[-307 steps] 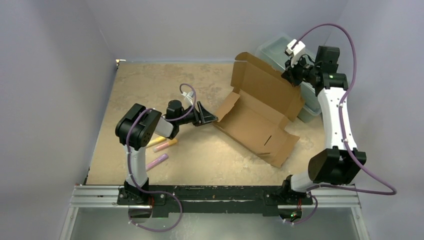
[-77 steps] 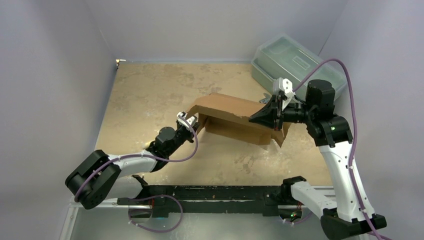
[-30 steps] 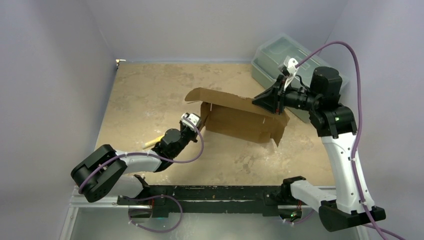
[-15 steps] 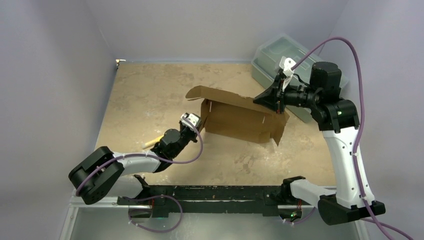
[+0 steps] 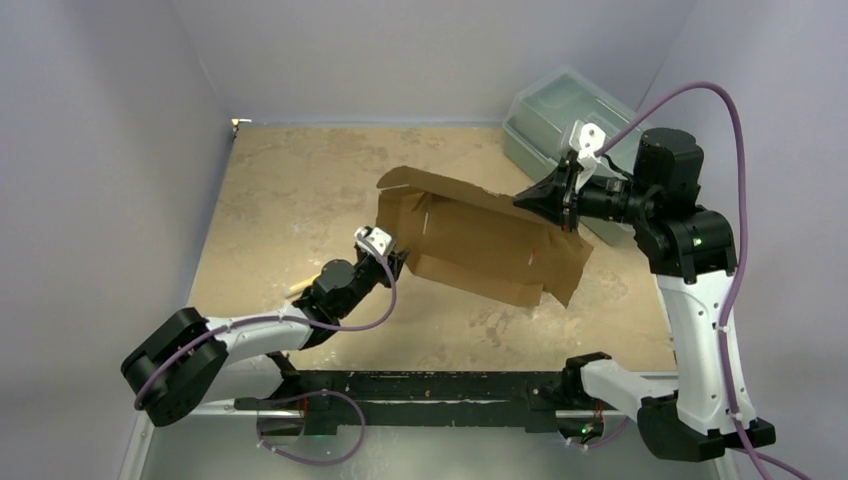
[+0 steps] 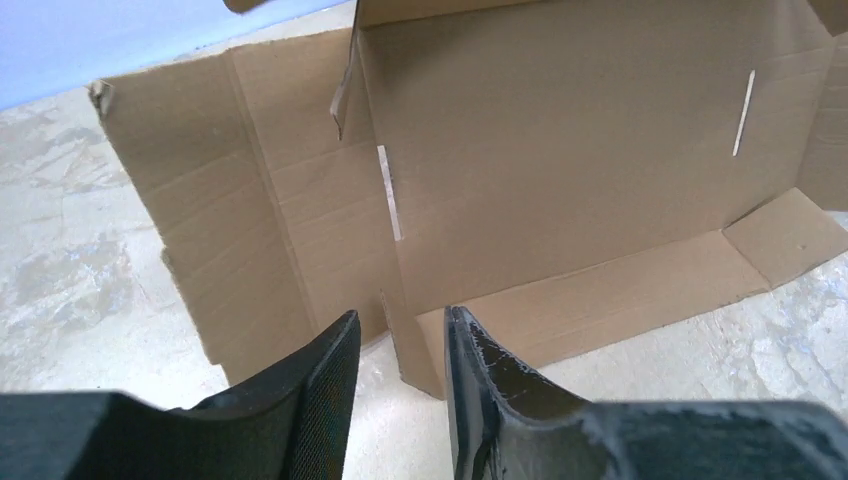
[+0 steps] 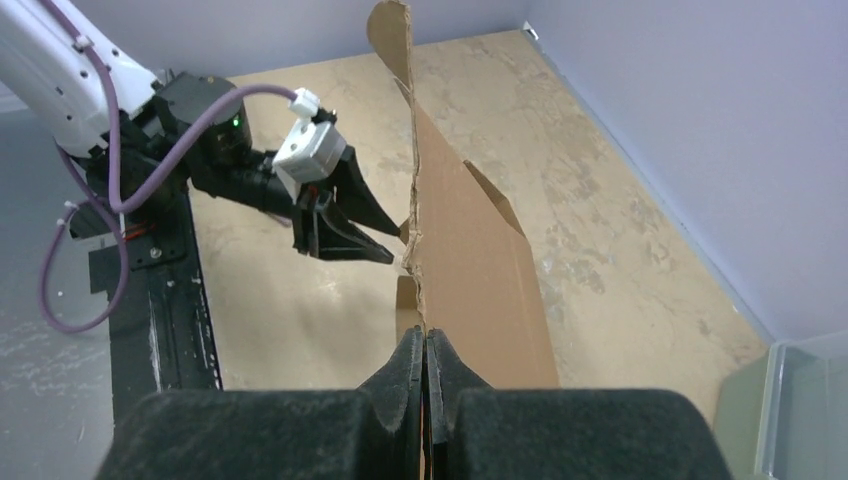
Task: Fold the paper box
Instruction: Fold the paper box at the center of the board.
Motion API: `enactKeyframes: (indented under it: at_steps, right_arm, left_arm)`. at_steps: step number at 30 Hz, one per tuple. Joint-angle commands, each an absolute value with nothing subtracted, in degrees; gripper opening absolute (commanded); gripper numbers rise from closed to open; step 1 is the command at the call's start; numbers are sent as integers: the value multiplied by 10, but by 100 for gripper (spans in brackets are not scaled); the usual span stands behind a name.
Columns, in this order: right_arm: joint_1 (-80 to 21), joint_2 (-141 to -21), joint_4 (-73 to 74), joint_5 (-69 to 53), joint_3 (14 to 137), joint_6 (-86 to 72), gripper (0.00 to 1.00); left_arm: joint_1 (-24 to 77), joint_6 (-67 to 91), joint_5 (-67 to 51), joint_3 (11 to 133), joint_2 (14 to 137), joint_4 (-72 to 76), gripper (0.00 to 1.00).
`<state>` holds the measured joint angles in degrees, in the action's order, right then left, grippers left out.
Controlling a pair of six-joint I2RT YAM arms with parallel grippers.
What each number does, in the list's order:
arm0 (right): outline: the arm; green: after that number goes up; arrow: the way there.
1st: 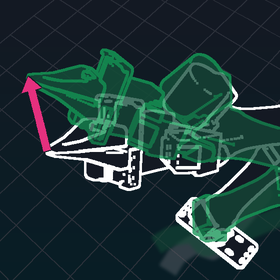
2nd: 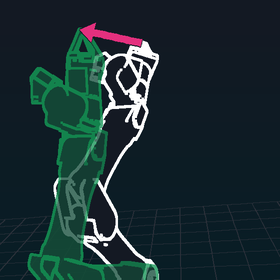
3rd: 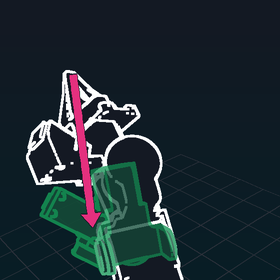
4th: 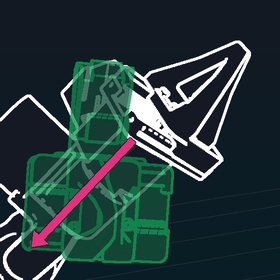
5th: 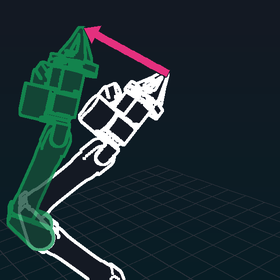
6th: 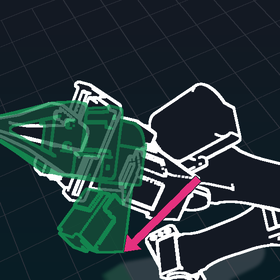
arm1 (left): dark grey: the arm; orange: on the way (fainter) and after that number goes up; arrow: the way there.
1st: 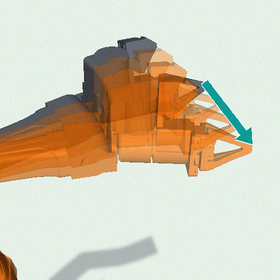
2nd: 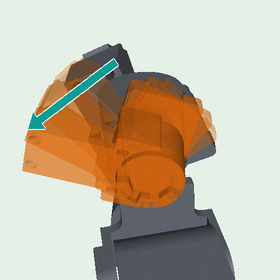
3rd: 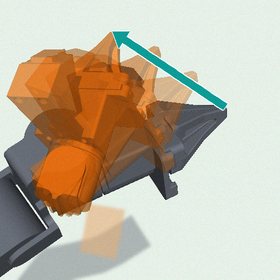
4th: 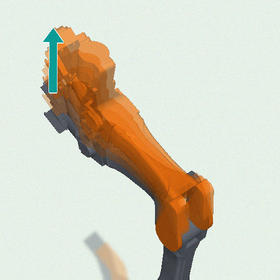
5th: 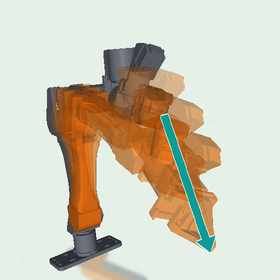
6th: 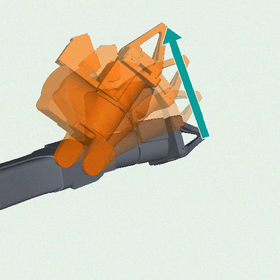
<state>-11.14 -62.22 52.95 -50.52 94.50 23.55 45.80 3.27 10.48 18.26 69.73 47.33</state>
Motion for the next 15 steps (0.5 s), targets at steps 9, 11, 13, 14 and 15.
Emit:
enactKeyframes:
  at_steps: [9,11,13,14,15]
  right_arm:
    - [-111,-587,551,-510,905,317,0]
    - [-111,-585,552,-512,904,321,0]
    - [-111,-585,555,-516,904,324,0]
    - [-111,-585,556,-519,906,325,0]
    - [-111,-584,558,-521,907,325,0]
  left_arm:
    - [459,112,69,157,305,254,90]
    - [459,85,78,166,256,242,99]
    - [459,32,79,195,258,238,100]
    - [460,2,74,211,275,237,99]
    - [459,-31,61,226,298,238,99]
